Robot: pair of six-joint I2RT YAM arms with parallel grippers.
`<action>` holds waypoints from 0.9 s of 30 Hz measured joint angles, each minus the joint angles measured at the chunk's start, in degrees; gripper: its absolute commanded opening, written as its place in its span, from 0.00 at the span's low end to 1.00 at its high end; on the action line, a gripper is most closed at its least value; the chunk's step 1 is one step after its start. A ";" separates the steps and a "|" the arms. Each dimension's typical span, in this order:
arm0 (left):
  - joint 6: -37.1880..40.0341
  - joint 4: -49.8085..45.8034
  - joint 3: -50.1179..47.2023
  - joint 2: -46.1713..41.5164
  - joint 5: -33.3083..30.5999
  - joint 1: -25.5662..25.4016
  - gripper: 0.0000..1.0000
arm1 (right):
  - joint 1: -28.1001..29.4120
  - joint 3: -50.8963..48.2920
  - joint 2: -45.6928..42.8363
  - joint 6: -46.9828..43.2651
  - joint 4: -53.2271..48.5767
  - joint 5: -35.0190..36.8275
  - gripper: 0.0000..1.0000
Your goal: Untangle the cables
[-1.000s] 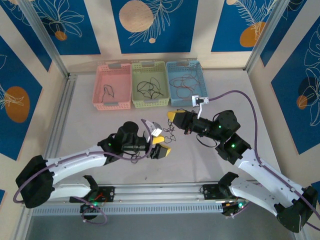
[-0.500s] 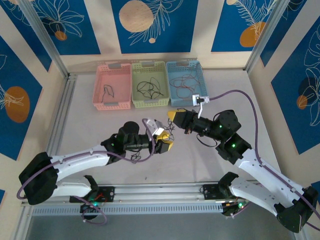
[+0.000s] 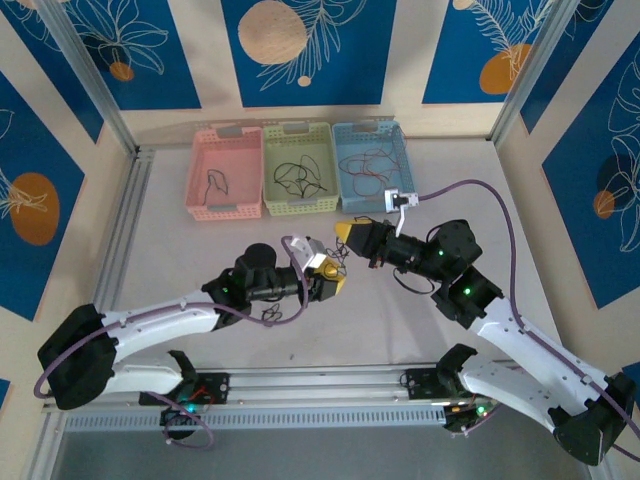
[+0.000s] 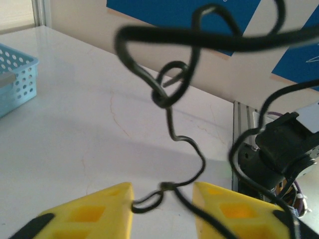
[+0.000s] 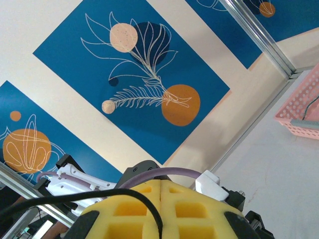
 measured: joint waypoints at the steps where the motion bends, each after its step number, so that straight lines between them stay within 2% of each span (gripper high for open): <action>1: -0.09 0.09 -0.02 0.00 -0.11 0.00 0.22 | 0.00 0.00 0.00 0.00 0.00 0.00 0.00; 6: 0.63 0.48 -0.28 -0.13 -0.85 -0.13 0.00 | 0.00 0.00 -0.11 -0.04 -0.13 0.02 0.00; 11: 0.42 0.39 -2.49 -2.12 -3.21 -0.13 0.00 | -0.13 0.00 -1.64 -1.51 -2.19 0.98 0.00; 16: -0.13 -1.46 -6.40 -8.59 -7.54 -0.13 0.00 | -2.64 0.13 -5.99 -6.64 -8.57 6.54 0.00; 21: -0.35 -8.76 -9.49 -20.65 -12.87 -0.13 0.00 | -10.43 0.31 -9.70 -10.64 -16.72 14.12 0.00; 27: -0.33 -22.18 -9.81 -38.23 -19.74 -0.13 0.00 | -24.33 -3.96 -11.93 -10.12 -21.66 16.15 0.00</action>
